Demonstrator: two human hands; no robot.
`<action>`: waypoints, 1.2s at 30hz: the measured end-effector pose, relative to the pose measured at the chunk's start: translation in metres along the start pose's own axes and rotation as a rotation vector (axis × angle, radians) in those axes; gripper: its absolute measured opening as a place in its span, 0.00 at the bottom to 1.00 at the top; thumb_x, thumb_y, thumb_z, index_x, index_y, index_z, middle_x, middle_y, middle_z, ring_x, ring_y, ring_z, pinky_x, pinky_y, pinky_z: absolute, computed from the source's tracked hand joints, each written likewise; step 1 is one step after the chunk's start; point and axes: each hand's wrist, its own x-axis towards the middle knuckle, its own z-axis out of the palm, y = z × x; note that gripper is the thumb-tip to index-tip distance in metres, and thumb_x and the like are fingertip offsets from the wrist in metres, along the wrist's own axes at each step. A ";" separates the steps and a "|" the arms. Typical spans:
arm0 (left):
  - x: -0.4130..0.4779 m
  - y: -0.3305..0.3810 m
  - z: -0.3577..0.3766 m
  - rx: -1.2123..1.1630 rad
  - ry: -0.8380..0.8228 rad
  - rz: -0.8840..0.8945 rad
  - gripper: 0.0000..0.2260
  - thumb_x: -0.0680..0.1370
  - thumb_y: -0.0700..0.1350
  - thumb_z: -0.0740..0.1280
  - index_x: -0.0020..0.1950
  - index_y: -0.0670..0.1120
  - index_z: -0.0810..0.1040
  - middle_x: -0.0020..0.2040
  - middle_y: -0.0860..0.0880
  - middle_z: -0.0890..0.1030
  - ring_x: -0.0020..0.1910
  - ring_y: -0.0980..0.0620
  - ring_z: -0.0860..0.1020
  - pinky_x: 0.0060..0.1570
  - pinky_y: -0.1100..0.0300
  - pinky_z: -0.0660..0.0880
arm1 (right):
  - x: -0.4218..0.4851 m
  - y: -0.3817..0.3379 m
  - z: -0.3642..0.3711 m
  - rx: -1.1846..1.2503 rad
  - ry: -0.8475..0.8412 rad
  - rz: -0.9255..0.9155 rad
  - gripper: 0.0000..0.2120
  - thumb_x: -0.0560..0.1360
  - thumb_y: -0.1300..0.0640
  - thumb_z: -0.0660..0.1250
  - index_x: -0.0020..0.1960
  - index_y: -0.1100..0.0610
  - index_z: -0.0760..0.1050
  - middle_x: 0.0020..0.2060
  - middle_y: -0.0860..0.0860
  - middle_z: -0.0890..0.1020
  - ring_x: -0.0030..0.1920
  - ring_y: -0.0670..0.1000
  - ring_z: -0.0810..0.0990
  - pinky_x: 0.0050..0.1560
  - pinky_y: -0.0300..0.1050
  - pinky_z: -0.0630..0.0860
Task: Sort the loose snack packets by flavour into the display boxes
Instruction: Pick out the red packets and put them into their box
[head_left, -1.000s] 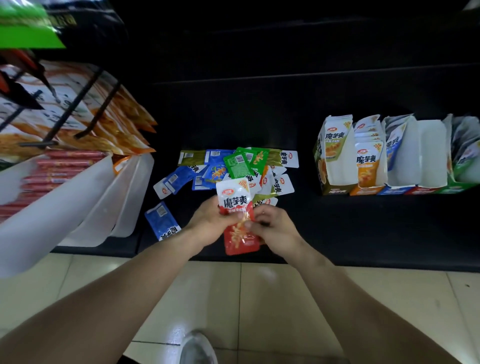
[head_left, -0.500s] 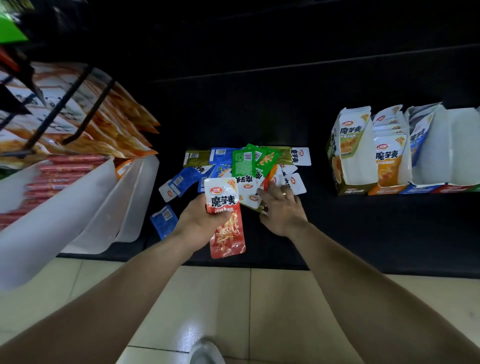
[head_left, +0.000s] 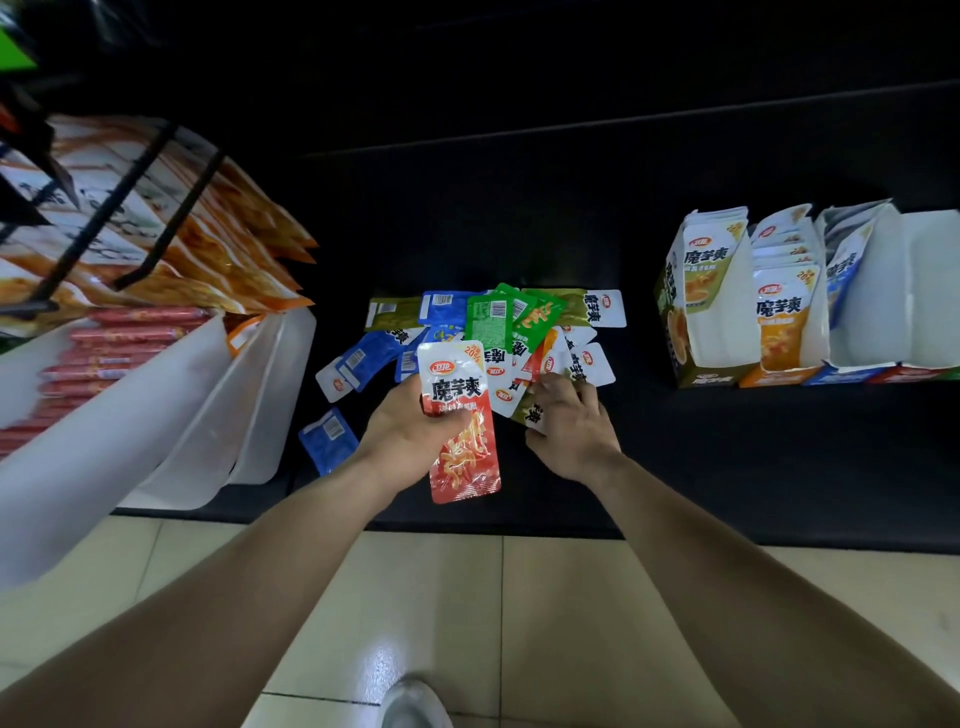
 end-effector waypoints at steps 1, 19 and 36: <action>0.000 0.001 0.000 0.006 -0.002 0.004 0.12 0.79 0.48 0.70 0.61 0.52 0.75 0.49 0.58 0.81 0.44 0.63 0.78 0.35 0.72 0.68 | 0.001 -0.001 -0.003 0.052 0.036 0.005 0.31 0.77 0.50 0.66 0.78 0.50 0.61 0.76 0.47 0.60 0.74 0.58 0.58 0.73 0.56 0.63; -0.002 0.001 -0.007 -0.001 0.006 0.017 0.10 0.79 0.48 0.71 0.59 0.54 0.76 0.48 0.57 0.83 0.45 0.62 0.81 0.36 0.72 0.72 | 0.063 0.002 -0.016 0.420 0.255 0.338 0.13 0.73 0.45 0.73 0.56 0.45 0.80 0.51 0.46 0.85 0.60 0.52 0.79 0.65 0.53 0.67; -0.001 0.003 -0.003 0.012 -0.037 -0.014 0.12 0.79 0.47 0.70 0.60 0.52 0.74 0.52 0.54 0.82 0.47 0.59 0.80 0.38 0.65 0.70 | -0.037 0.048 -0.013 0.538 0.159 0.486 0.16 0.77 0.45 0.68 0.58 0.54 0.74 0.50 0.52 0.78 0.45 0.51 0.76 0.45 0.46 0.72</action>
